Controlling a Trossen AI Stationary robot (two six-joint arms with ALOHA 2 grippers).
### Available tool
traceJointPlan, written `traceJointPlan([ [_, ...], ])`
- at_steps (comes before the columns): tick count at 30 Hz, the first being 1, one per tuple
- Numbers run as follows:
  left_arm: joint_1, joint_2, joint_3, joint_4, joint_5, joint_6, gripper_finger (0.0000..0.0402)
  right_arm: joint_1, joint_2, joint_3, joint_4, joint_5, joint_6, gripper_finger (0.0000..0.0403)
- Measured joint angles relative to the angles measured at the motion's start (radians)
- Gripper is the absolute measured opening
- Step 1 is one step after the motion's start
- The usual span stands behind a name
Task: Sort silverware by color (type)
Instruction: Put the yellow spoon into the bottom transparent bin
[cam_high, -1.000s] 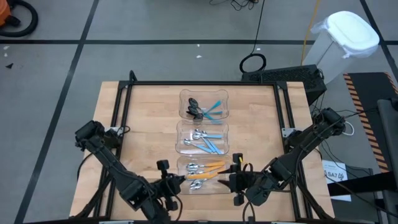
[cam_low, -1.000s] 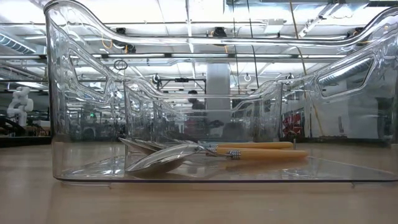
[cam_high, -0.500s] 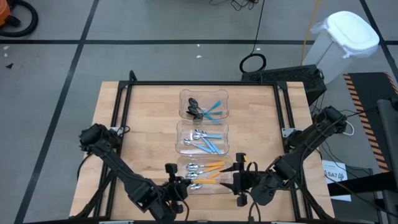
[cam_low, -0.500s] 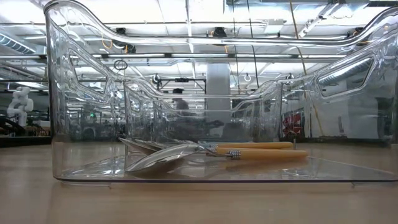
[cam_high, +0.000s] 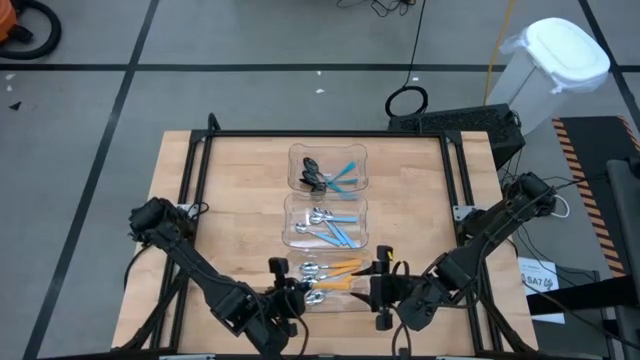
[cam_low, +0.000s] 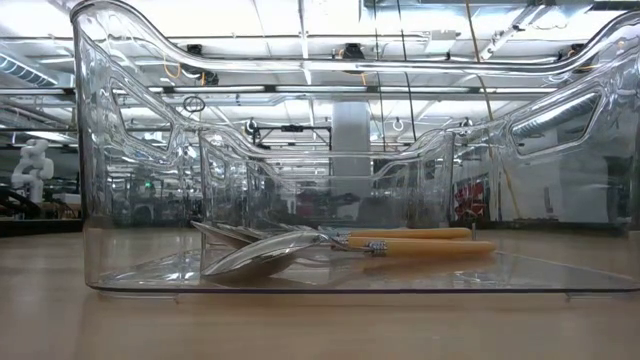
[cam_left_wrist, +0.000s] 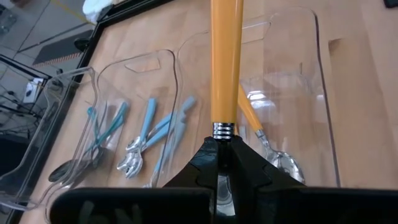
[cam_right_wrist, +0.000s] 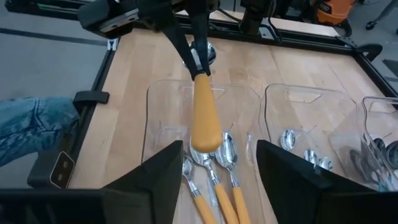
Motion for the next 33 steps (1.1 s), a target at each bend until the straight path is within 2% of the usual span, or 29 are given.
traceJointPlan([
  [10,0.022,0.0,0.0,0.005,0.001,0.017,0.0015,-0.002,0.001,-0.027,0.033,-0.009,-0.08,0.0199],
  [27,0.062,0.0,0.0,0.047,0.095,0.015,0.0015,-0.008,0.04,-0.035,0.038,-0.002,-0.291,0.0199],
  [33,0.06,0.0,0.0,0.047,0.108,0.014,0.0015,-0.042,0.049,-0.035,0.039,0.0,-0.292,0.0199],
])
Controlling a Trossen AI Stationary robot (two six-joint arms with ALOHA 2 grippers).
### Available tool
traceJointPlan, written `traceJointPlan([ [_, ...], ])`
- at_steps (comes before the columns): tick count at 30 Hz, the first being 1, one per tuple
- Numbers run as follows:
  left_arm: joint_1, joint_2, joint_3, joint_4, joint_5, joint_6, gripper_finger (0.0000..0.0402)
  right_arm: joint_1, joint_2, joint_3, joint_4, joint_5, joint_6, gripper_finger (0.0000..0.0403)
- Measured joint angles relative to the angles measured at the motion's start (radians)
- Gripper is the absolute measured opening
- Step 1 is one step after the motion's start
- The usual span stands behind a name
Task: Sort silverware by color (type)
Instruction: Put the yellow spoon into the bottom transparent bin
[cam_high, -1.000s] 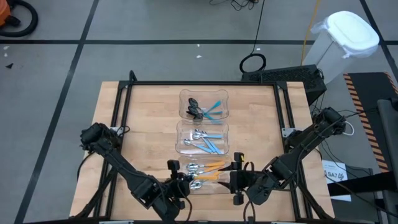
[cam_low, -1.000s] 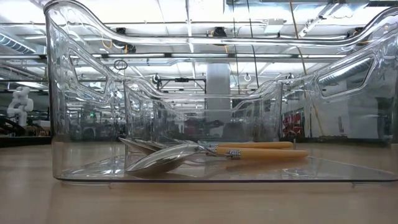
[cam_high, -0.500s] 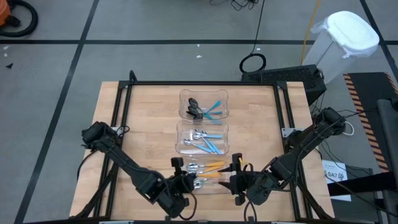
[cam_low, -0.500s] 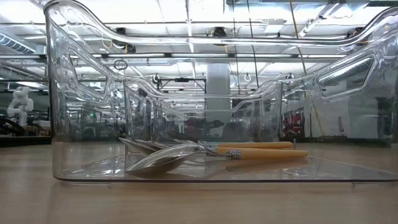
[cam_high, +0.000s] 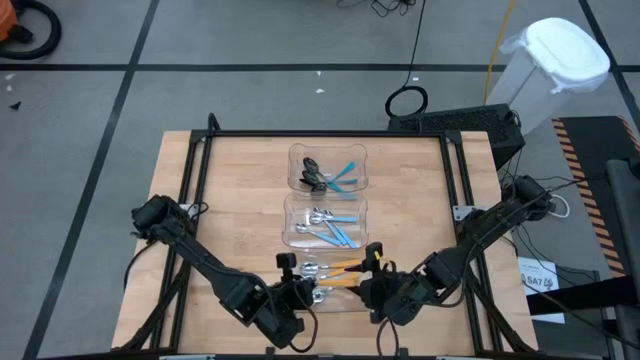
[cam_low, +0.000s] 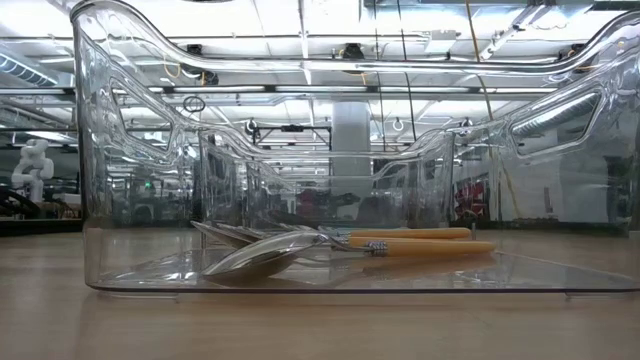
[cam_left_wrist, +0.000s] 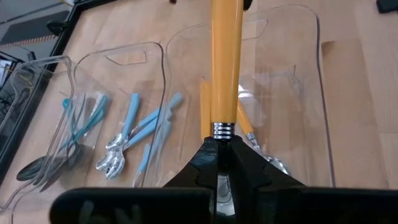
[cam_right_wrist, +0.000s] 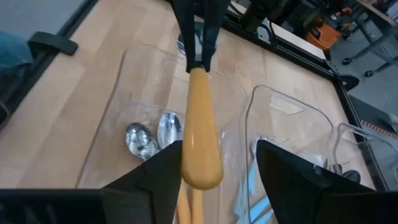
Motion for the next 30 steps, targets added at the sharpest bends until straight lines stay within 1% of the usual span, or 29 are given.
traceJointPlan([
  [4,0.001,0.0,0.0,0.0,0.0,-0.003,0.0015,-0.008,0.0,0.0,0.0,-0.007,0.001,0.0199],
  [6,0.001,0.0,0.0,0.0,0.0,-0.002,0.0015,-0.011,0.001,0.0,0.001,-0.029,0.002,0.0198],
  [9,0.001,0.0,0.0,0.0,0.0,-0.003,0.0015,-0.013,0.003,0.0,0.0,-0.031,0.003,0.0189],
  [13,0.001,0.0,0.0,0.0,0.0,-0.003,0.0015,-0.014,0.003,0.0,0.001,-0.04,0.003,0.0158],
  [17,0.001,0.0,0.0,0.0,0.001,-0.003,0.0015,-0.015,0.003,0.0,0.002,-0.083,0.001,0.0122],
  [22,0.0,0.0,0.0,0.0,0.003,-0.013,0.0015,-0.016,0.003,0.0,0.002,-0.082,-0.004,0.0074],
  [30,0.005,0.0,0.0,0.0,0.004,-0.002,0.0015,-0.016,0.003,0.0,-0.002,-0.081,-0.006,0.0073],
])
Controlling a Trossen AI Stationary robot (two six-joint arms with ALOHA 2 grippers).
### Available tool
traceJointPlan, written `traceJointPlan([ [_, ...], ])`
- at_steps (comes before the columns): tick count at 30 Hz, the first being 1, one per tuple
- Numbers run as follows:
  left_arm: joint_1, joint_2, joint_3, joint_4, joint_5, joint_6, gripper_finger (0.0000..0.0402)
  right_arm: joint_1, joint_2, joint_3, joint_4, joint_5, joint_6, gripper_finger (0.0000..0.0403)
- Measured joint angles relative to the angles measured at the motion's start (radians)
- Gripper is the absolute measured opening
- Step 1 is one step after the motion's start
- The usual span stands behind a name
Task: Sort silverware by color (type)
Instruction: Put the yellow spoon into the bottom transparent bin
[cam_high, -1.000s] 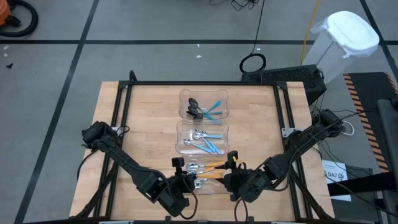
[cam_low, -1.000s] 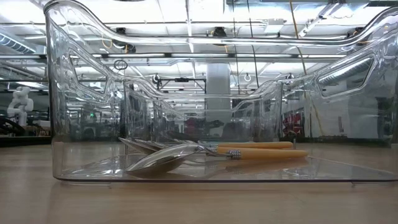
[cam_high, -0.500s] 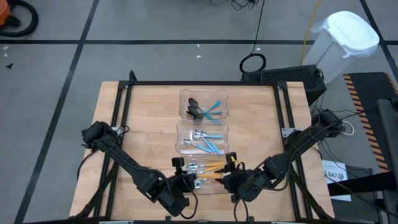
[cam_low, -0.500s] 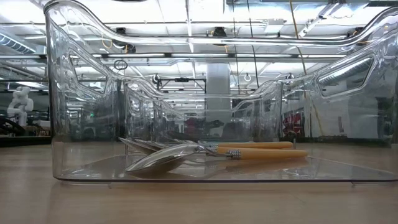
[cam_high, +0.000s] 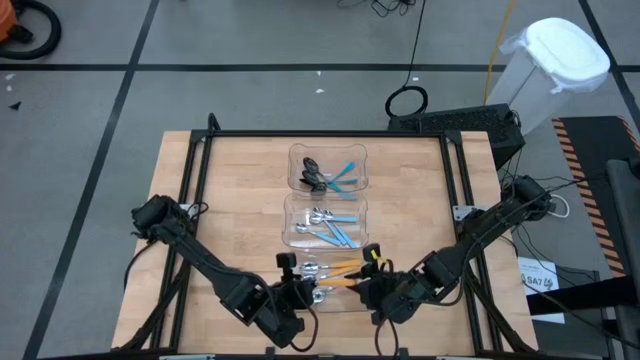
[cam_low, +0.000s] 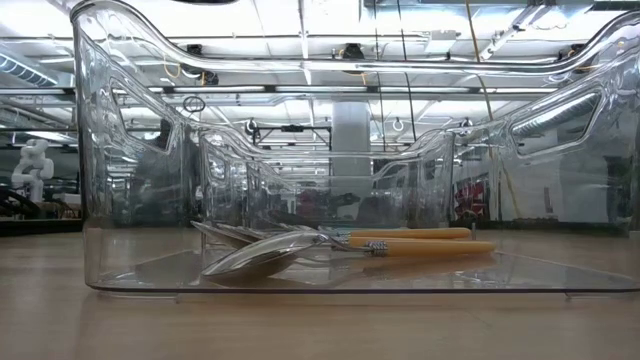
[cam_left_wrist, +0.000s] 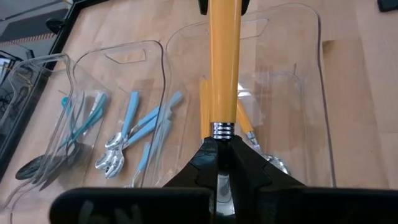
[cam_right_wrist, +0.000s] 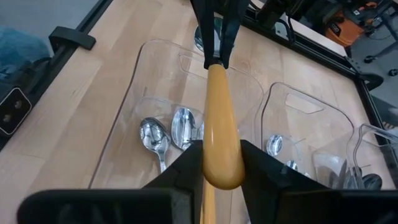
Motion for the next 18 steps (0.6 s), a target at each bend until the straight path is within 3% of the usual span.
traceJointPlan([
  [5,0.006,0.0,0.0,-0.002,-0.016,-0.017,0.0045,0.0,0.0,0.0,-0.006,0.003,-0.001,0.0073],
  [13,-0.017,-0.01,0.005,0.0,-0.072,-0.095,0.0194,0.001,0.0,0.0,-0.046,-0.005,-0.056,0.0073],
  [18,-0.055,-0.02,0.008,-0.006,-0.091,-0.128,0.0235,0.001,0.0,0.0,-0.094,-0.006,-0.054,0.0073],
])
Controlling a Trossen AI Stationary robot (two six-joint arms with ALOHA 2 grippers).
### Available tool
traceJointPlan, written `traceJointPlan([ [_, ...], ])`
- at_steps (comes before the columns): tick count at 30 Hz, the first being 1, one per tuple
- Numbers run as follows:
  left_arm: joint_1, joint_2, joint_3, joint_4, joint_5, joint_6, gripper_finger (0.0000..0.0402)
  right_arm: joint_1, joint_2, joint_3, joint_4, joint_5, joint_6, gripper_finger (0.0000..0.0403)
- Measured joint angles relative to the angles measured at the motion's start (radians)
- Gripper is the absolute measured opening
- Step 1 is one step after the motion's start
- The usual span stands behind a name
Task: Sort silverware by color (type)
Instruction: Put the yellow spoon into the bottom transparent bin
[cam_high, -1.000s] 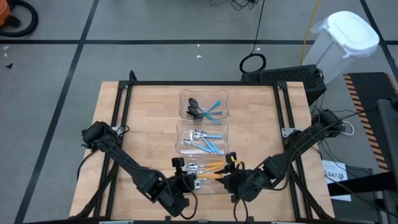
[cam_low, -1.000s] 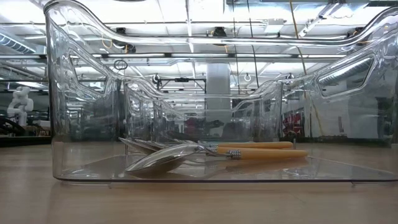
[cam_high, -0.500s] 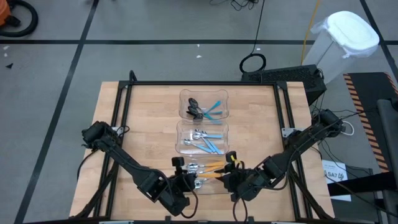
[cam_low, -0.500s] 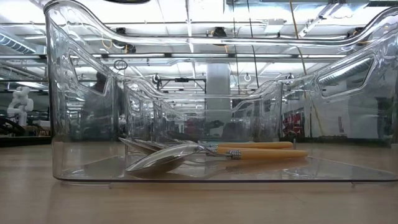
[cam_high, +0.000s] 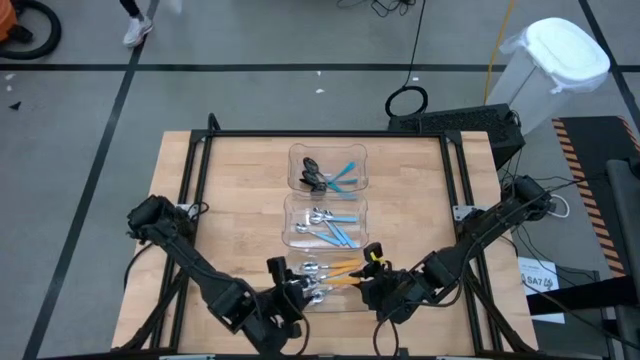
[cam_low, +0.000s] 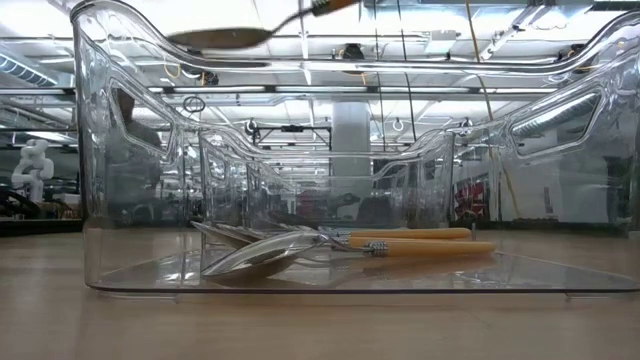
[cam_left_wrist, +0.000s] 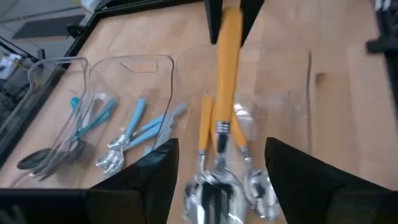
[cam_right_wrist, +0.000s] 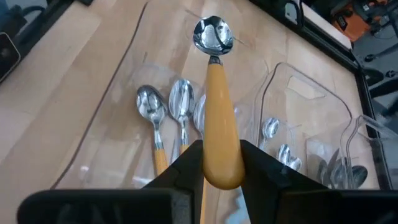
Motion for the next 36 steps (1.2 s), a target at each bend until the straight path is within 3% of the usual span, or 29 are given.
traceJointPlan([
  [13,-0.016,-0.005,0.163,0.001,-0.093,0.004,0.0239,0.01,-0.011,0.0,-0.076,-0.026,0.082,0.0073],
  [36,0.0,0.005,0.165,-0.003,-0.09,-0.021,0.0239,0.094,-0.043,0.0,-0.176,-0.018,0.163,0.0073],
])
